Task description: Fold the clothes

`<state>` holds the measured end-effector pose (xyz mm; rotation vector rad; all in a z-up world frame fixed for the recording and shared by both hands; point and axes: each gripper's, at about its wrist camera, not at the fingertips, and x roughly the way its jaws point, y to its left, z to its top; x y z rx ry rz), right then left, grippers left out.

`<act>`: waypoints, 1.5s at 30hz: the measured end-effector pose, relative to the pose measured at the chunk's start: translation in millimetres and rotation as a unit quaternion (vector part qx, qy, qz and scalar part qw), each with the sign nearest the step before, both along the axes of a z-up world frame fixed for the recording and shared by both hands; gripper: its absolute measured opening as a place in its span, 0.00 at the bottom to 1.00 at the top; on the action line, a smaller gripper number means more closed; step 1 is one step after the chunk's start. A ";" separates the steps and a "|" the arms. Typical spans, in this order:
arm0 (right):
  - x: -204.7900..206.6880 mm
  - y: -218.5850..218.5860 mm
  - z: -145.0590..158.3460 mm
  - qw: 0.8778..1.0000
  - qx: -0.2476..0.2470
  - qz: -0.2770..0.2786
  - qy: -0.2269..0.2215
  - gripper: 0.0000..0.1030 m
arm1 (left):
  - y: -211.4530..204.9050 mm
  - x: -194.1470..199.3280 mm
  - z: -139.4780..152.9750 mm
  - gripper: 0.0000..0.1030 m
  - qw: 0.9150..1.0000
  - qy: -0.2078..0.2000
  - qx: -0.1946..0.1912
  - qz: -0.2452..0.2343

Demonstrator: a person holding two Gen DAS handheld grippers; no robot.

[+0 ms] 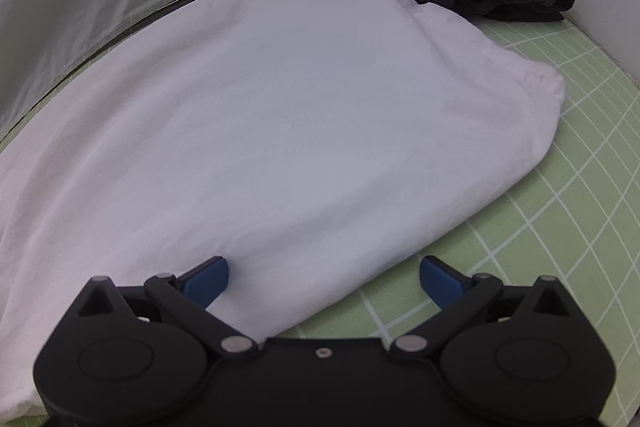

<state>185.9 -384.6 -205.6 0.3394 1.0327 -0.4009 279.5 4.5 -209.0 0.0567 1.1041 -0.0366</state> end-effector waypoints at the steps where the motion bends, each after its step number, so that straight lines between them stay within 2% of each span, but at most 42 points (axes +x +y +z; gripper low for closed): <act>1: -1.5 -3.0 -0.5 1.000 0.000 -0.006 -0.004 1.00 | -0.6 0.2 -0.1 0.89 1.000 0.001 0.002 0.000; 10: -2.8 -37.5 -3.5 0.997 -0.018 -0.062 -0.046 1.00 | -5.2 4.2 -3.0 0.91 1.000 0.017 0.009 0.007; 19: 21.1 -109.1 -12.5 0.985 -0.056 -0.137 -0.084 1.00 | -8.1 8.6 -6.8 0.93 0.999 0.038 0.014 0.013; 26: 50.5 -122.9 -16.3 0.987 -0.092 -0.098 -0.092 0.99 | -10.7 11.4 -7.3 0.95 0.998 0.053 0.021 0.022; 28: 53.4 -119.4 -14.3 0.987 -0.094 -0.084 -0.101 0.89 | -10.5 11.7 -7.4 0.95 0.998 0.054 0.021 0.023; 29: 54.9 -117.6 -13.3 0.987 -0.095 -0.077 -0.105 0.77 | -10.3 11.8 -7.6 0.95 0.998 0.055 0.021 0.023; 30: 55.0 -116.2 -11.7 0.987 -0.093 -0.072 -0.111 0.61 | -10.0 11.8 -7.7 0.96 0.998 0.055 0.021 0.024; 32: 53.9 -113.8 -7.1 0.986 -0.090 -0.076 -0.119 0.39 | -9.6 12.0 -7.9 0.97 0.998 0.056 0.020 0.024; 33: 53.5 -112.4 -4.3 0.985 -0.091 -0.079 -0.121 0.20 | -9.4 12.0 -8.0 0.97 0.998 0.057 0.020 0.025; 35: 52.8 -109.5 2.4 0.984 -0.090 -0.083 -0.129 0.15 | -9.0 11.9 -8.3 0.97 0.998 0.057 0.019 0.025; 39: 56.4 -91.9 26.7 0.981 -0.067 -0.043 -0.177 0.13 | -6.1 12.8 -11.0 0.97 0.998 0.055 0.018 0.025; 45: 78.1 -7.9 48.4 0.969 -0.066 0.106 -0.211 0.13 | -4.9 9.1 -13.1 0.97 0.998 0.048 0.016 0.025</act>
